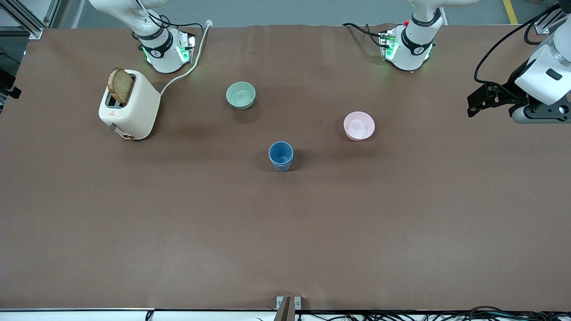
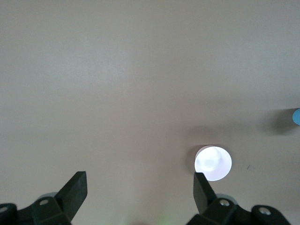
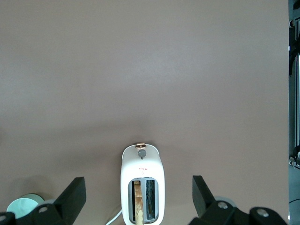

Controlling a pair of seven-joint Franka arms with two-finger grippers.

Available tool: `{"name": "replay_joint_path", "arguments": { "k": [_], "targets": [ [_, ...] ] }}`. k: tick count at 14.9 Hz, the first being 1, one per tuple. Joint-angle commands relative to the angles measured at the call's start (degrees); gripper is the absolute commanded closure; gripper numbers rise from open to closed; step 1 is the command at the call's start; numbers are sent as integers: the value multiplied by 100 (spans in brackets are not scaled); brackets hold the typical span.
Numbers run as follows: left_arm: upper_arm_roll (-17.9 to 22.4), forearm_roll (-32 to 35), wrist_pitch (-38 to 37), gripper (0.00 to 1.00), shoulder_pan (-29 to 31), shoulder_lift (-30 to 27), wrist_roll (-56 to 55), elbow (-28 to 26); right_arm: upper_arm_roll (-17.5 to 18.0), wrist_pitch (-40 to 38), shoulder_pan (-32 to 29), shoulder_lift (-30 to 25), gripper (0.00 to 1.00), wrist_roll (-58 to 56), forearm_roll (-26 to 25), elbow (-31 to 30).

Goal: Stack blue cups with both arms

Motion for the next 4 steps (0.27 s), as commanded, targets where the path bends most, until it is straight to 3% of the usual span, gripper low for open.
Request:
{"name": "replay_joint_path", "arguments": {
  "k": [1,4],
  "targets": [
    [6,47,-97,0,26,75,35,194,33,-47,-107,79,0,-105,119,150],
    [-20,215,-97,0,-9,84,35,194,111,-39,-360,211,0,-131,189,168]
  ]
}}
